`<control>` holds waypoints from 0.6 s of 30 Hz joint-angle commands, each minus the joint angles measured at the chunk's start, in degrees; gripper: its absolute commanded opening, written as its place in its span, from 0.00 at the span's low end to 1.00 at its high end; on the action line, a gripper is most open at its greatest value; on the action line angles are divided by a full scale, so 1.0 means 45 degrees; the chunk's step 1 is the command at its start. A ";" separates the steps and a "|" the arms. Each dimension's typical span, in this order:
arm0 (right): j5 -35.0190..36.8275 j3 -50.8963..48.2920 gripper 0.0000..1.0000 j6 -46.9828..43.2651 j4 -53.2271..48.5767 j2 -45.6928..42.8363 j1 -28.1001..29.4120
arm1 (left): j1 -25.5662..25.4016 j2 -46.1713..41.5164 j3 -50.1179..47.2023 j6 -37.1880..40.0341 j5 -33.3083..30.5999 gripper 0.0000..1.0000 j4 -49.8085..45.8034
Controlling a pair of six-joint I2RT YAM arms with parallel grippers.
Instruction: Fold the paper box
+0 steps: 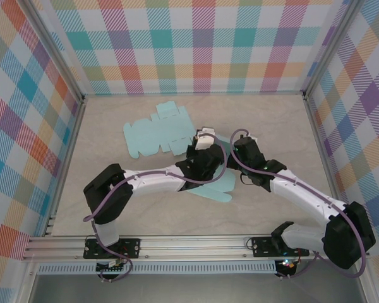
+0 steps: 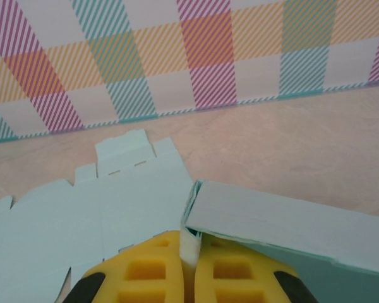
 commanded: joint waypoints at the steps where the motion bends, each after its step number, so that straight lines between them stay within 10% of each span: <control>1: -0.0230 0.0452 0.00 0.0295 -0.0646 0.0293 0.0229 | 0.0706 -0.0143 0.0204 -0.1996 -0.1131 0.03 -0.0591; 13: 0.0579 0.2558 0.00 -0.0825 -0.3603 0.1896 0.0050 | 0.0680 -0.3861 -0.2298 -0.3199 0.6511 0.99 -0.1166; 18: -0.1357 0.3388 0.00 -0.1732 -0.5140 0.2281 -0.0738 | 0.0710 -0.5819 -0.3190 -0.4690 0.6436 1.00 -0.2745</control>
